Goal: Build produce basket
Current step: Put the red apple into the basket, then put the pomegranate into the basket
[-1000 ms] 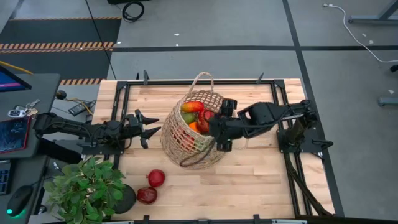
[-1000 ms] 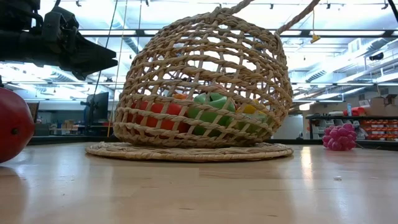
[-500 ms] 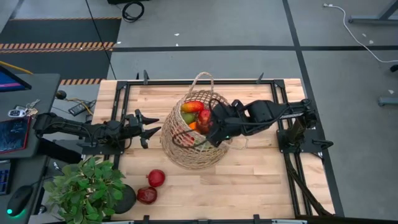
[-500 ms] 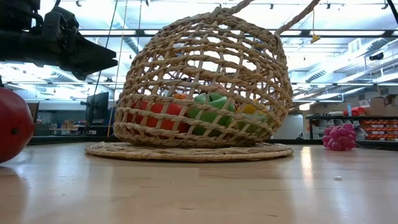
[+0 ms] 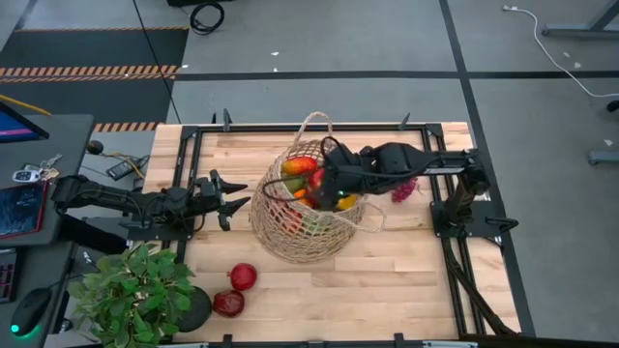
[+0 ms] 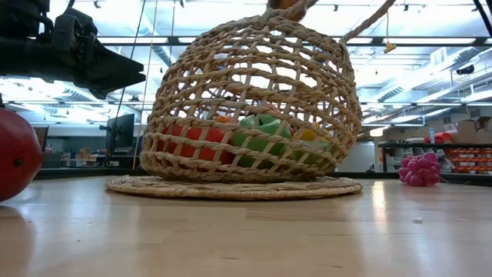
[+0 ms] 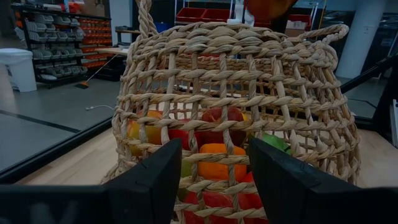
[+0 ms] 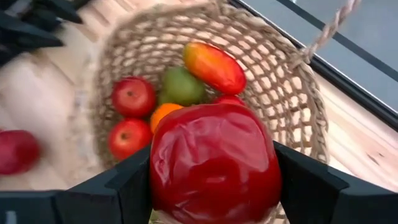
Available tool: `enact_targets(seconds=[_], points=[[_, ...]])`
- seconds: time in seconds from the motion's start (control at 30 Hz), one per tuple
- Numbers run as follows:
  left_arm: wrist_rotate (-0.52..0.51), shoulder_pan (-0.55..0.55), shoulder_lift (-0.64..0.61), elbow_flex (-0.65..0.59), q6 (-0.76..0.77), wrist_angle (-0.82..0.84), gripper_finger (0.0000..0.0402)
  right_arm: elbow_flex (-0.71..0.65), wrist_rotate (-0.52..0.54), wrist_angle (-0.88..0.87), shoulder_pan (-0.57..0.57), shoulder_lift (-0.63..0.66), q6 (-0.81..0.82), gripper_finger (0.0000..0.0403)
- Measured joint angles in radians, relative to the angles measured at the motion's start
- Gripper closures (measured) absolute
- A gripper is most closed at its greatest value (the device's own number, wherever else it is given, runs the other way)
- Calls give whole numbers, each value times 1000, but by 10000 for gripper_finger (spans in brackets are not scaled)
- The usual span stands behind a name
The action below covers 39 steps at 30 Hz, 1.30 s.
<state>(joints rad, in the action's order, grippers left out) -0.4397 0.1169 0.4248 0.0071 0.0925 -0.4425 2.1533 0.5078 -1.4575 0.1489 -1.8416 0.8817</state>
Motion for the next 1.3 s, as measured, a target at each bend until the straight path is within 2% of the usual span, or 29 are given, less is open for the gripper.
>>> enact_targets(seconds=[0.2, 0.47, 0.63, 1.1, 1.3], points=[[0, 0, 0, 0, 0, 0, 207, -112, -23, 111, -63, 0, -50, 120], [0, 0, 0, 0, 0, 0, 205, -284, -166, 322, -134, 0, -127, 119], [0, 0, 0, 0, 0, 0, 207, -363, -195, 366, -161, 0, -163, 117], [0, 0, 0, 0, 0, 0, 208, -394, -222, 373, -170, 0, -188, 67], [0, 0, 0, 0, 0, 0, 205, -394, -222, 372, -170, 0, -202, 60]])
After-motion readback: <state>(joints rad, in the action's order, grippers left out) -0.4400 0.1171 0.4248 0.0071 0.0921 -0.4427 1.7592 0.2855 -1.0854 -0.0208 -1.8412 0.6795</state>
